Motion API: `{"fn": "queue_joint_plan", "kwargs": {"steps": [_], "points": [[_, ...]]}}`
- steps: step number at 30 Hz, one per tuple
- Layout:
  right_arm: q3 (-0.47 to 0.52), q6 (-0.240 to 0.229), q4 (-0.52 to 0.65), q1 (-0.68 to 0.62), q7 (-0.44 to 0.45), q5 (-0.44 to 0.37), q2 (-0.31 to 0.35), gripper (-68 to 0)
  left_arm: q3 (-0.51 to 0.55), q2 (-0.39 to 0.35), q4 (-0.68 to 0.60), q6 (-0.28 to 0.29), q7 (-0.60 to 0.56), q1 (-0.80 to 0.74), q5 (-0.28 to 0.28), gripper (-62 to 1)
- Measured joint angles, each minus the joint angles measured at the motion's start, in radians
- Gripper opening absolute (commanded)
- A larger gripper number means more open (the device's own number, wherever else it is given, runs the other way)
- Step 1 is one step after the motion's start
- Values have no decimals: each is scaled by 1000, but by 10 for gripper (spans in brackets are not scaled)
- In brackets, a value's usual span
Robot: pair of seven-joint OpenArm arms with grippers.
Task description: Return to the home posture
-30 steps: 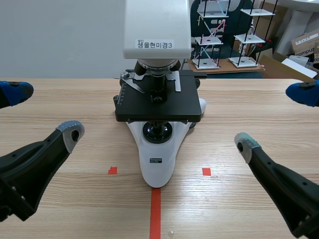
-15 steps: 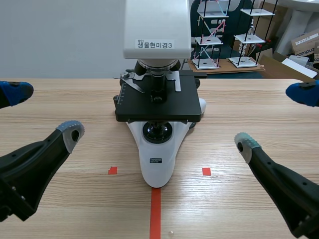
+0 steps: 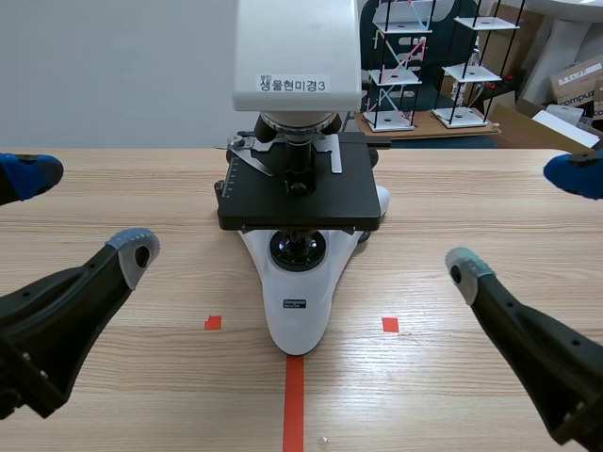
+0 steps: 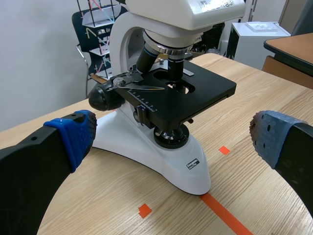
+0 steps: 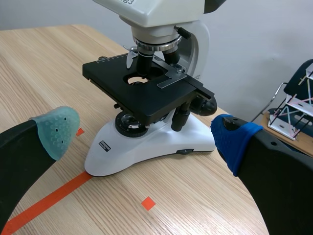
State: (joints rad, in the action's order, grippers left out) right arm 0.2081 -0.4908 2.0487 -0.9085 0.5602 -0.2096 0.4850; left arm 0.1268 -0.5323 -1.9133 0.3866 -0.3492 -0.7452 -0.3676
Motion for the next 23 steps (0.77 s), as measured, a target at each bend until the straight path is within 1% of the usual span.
{"fn": "queue_joint_plan", "kwargs": {"steps": [10, 13, 23], "points": [[0, -1, 0, 2, 2, 0, 0, -86, 0, 0, 0, 0, 0, 0, 0, 14], [0, -1, 0, 2, 19, 0, 0, -86, 0, 0, 0, 0, 0, 0, 0, 14], [0, -1, 0, 2, 16, 0, 0, -86, 0, 0, 0, 0, 0, 0, 0, 14]]}}
